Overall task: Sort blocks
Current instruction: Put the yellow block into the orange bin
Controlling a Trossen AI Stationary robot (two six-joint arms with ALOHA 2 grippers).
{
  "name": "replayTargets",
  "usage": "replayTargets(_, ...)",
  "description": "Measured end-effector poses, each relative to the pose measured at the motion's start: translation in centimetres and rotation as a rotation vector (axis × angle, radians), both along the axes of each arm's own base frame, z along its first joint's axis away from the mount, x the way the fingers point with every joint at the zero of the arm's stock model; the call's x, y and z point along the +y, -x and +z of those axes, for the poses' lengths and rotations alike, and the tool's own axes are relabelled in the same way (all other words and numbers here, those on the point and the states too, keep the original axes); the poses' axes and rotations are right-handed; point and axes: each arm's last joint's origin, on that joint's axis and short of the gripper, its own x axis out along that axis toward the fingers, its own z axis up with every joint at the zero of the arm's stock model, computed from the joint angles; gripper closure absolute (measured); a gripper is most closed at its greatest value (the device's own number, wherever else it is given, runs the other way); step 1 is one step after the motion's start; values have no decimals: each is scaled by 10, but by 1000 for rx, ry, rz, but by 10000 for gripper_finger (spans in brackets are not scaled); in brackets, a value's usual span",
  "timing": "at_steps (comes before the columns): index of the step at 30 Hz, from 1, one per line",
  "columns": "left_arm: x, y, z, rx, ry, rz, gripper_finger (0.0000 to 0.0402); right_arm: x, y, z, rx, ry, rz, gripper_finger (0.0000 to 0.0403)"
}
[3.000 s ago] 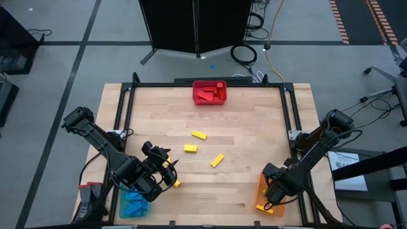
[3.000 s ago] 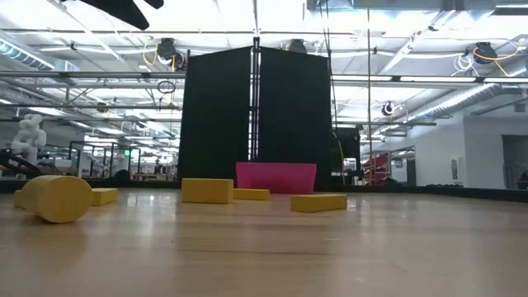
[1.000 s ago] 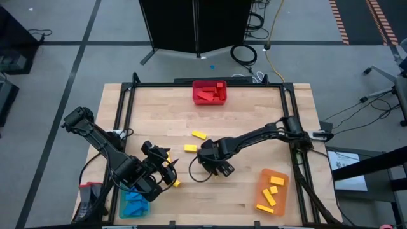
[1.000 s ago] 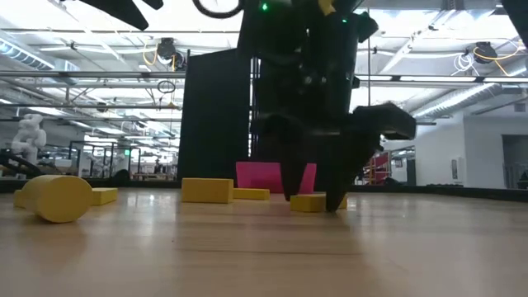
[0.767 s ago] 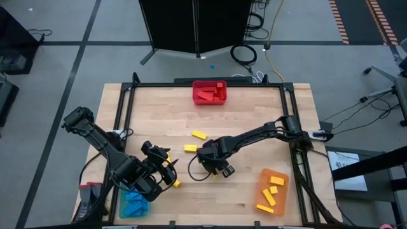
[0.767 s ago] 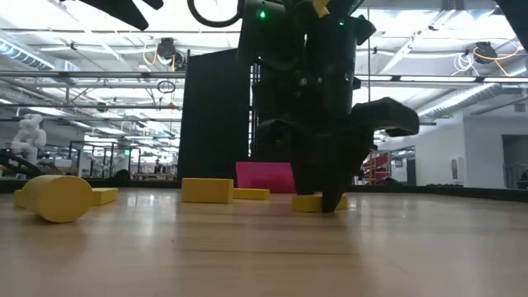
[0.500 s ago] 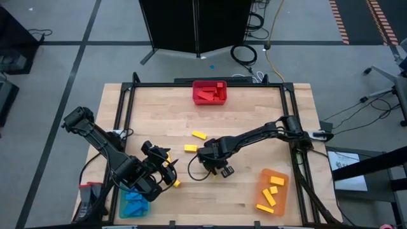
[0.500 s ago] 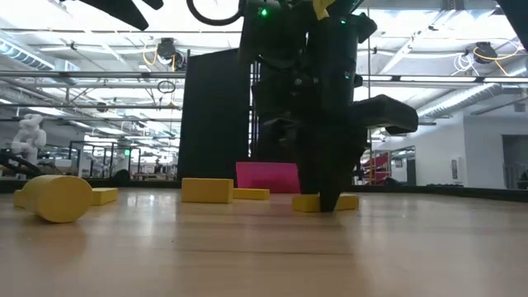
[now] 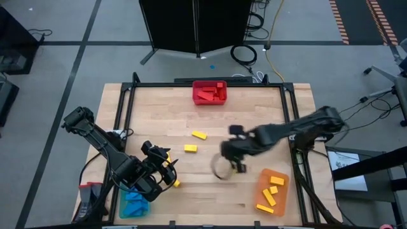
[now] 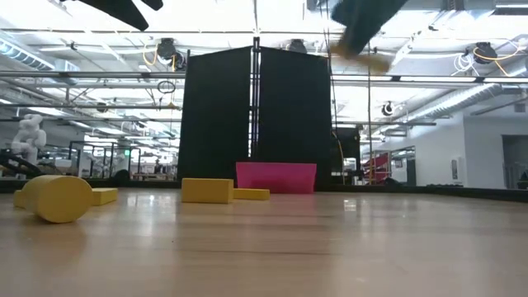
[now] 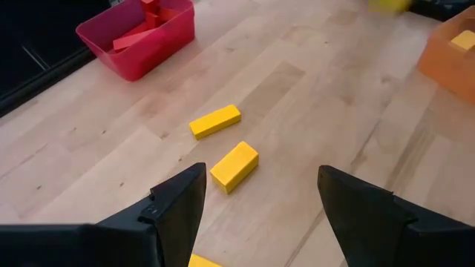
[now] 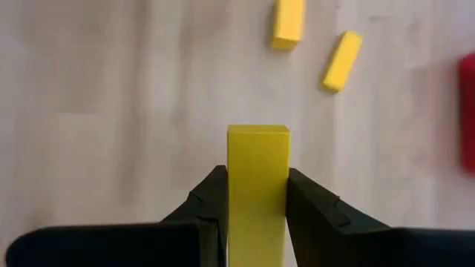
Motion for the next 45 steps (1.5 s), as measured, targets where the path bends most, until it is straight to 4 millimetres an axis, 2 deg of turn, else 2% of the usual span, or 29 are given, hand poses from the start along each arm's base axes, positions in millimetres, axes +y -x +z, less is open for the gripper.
replayTargets(3,0,0,0,0,-1,0,137,24,32,20,-17,-49,-63,322)
replayTargets(8,0,0,0,2,-11,-3,137,62,83,31,-3,-64,-270,322)
replayTargets(11,1,0,0,-6,-22,-1,137,85,108,24,53,-46,-326,322)
replayTargets(15,1,0,0,-7,-29,1,137,102,134,7,130,-37,-430,322)
replayTargets(18,1,0,0,-9,-30,2,137,108,147,-11,169,-78,-624,322)
replayTargets(21,1,0,1,-10,-29,3,137,114,152,-28,230,-177,-833,322)
replayTargets(28,1,0,1,-10,-31,2,137,129,146,-57,175,-447,-1079,322)
replayTargets(32,1,0,1,-9,-36,-1,137,130,144,-66,114,-511,-1184,322)
replayTargets(45,1,0,1,1,-47,-13,137,123,149,-78,144,-456,-1235,322)
